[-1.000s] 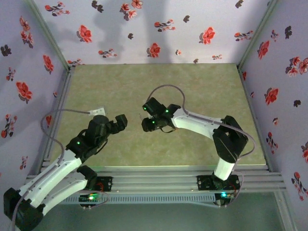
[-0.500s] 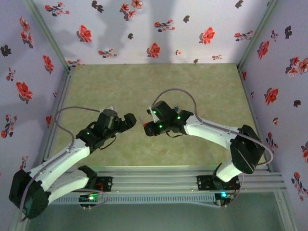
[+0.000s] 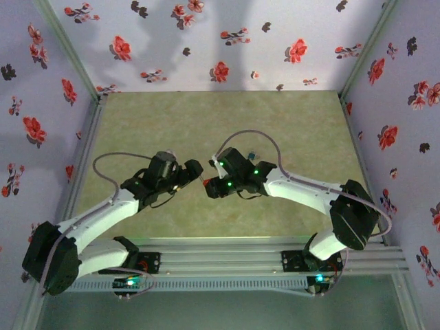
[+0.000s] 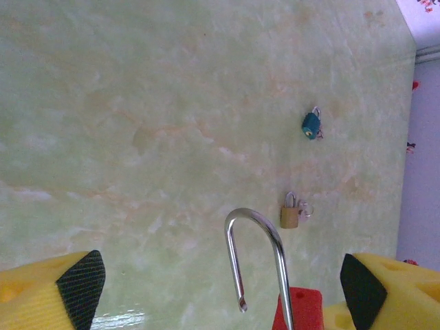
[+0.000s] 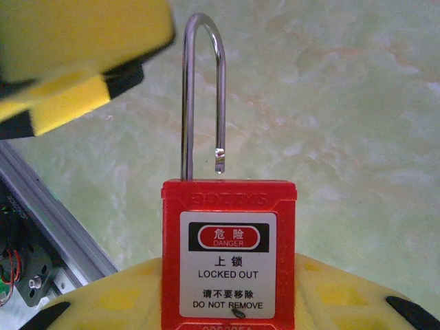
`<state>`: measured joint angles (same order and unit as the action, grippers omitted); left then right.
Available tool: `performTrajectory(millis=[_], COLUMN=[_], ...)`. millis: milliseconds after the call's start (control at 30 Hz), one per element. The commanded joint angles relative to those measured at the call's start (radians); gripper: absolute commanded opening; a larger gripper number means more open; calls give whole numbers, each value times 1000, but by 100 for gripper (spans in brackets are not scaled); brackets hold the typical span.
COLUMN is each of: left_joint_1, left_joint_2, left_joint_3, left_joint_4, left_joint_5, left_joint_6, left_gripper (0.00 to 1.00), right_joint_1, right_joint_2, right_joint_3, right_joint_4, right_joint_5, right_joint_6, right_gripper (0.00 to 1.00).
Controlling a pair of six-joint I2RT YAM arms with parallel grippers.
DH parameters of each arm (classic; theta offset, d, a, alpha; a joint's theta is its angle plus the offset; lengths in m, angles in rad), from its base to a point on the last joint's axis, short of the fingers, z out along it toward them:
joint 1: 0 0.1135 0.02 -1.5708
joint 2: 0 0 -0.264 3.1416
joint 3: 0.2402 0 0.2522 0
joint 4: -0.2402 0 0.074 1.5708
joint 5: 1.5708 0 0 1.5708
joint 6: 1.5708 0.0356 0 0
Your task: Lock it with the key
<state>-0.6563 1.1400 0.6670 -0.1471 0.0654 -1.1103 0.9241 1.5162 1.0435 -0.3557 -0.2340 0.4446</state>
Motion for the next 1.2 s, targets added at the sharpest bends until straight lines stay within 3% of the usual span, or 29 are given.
performTrajectory(millis=[0, 733, 1167], left_joint_1=[-5, -16, -14], left_joint_2=[23, 71, 85], left_joint_3=[29, 49, 53], left_joint_4=[52, 67, 49], left_joint_5=[43, 46, 46], left_joint_6=[-38, -36, -23], left_gripper=[90, 41, 21], right_joint_1=[11, 36, 42], right_joint_2=[-35, -33, -32], right_joint_3=[-10, -5, -7], right_joint_4=[37, 40, 37], right_joint_5=[-14, -21, -20], right_joint_6=[-9, -6, -8], right_gripper=[0, 0, 0])
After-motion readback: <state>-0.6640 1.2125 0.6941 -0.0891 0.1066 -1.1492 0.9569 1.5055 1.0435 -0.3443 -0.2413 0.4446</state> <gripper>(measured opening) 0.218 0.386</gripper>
